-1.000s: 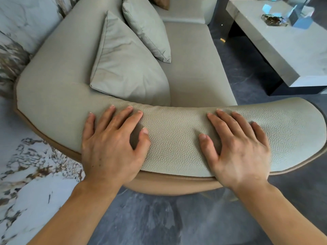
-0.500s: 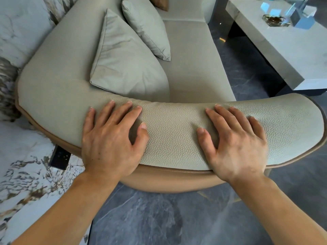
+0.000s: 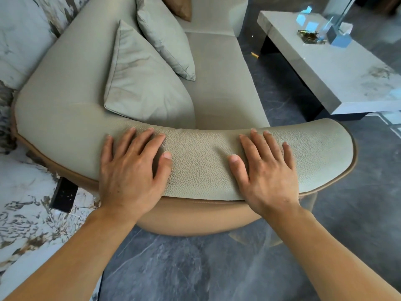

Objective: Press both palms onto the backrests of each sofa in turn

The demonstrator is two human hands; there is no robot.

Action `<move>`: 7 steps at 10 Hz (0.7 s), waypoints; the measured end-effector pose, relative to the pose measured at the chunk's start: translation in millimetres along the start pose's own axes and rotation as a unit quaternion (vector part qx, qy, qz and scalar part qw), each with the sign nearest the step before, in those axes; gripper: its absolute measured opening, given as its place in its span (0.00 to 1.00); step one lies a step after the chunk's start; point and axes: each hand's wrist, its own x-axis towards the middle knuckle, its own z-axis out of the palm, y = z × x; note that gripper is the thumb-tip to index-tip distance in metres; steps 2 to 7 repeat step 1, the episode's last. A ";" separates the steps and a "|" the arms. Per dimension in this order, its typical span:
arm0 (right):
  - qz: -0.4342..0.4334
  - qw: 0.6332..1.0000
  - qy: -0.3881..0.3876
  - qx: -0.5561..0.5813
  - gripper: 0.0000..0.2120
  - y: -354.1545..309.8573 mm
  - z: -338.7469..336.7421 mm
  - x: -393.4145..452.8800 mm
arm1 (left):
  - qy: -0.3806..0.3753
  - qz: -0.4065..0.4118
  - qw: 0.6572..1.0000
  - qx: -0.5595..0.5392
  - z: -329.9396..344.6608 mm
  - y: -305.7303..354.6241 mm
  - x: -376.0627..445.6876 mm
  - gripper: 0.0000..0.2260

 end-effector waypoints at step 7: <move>0.006 1.000 0.009 -0.026 0.38 0.1 -20.9 -16.5 | -0.022 0.001 1.000 -0.005 -20.2 4.4 -10.0 0.25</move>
